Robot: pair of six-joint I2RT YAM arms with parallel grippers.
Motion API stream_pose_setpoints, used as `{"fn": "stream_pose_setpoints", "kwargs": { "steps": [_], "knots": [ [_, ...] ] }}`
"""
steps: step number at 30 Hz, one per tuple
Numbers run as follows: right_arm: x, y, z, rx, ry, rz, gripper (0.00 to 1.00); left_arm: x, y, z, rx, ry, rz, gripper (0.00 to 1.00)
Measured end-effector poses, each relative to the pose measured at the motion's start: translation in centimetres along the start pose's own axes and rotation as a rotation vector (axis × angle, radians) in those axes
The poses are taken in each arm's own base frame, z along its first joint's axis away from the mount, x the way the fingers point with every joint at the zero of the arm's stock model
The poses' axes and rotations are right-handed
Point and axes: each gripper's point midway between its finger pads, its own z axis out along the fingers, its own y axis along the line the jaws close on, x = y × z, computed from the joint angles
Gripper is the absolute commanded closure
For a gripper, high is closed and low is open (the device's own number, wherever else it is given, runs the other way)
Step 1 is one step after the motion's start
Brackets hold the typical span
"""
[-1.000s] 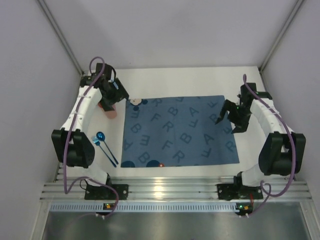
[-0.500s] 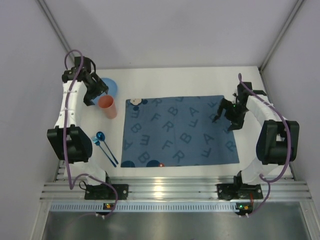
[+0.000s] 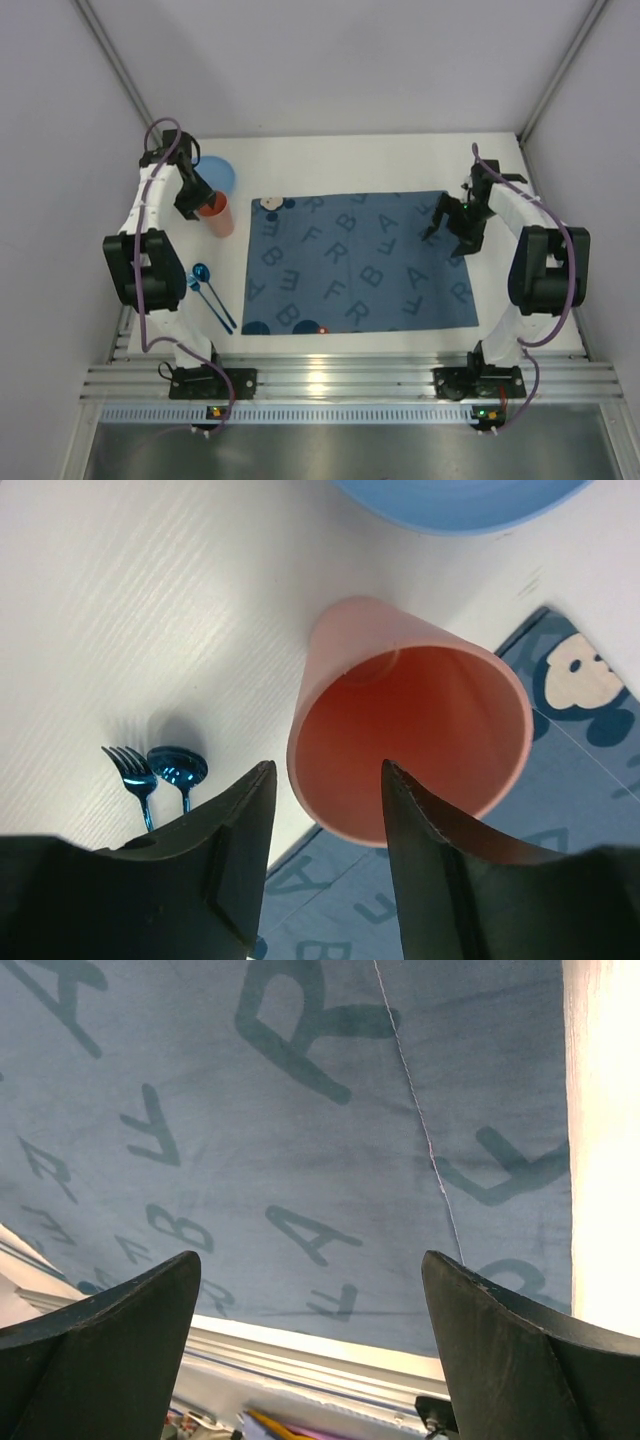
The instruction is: Set the dinner table for one person
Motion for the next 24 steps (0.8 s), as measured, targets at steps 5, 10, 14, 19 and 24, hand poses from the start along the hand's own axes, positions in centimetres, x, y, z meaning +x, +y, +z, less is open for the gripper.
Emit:
{"fn": "stream_pose_setpoints", "kwargs": {
  "steps": [5, 10, 14, 19, 24],
  "knots": [
    [-0.2, 0.2, -0.2, -0.003, -0.007, -0.002, 0.09, 0.5, 0.3, 1.9, -0.031, 0.026, 0.012, 0.99],
    [-0.5, 0.8, -0.9, -0.011, -0.009, -0.003, 0.09, 0.4, 0.2, 2.3, -0.023, 0.027, 0.035, 1.0],
    [-2.3, 4.3, -2.8, -0.059, -0.053, -0.045, 0.09, 0.6, -1.8, 1.6, 0.029, 0.023, 0.102, 1.0],
    [-4.6, 15.0, -5.1, -0.198, -0.12, -0.237, 0.09, 3.4, -10.1, -1.7, 0.201, -0.013, 0.297, 1.0],
    [-2.6, 24.7, -4.6, -0.324, -0.101, -0.413, 0.09, 10.5, -18.1, -5.7, 0.353, -0.017, 0.537, 1.0]
  ]
}}
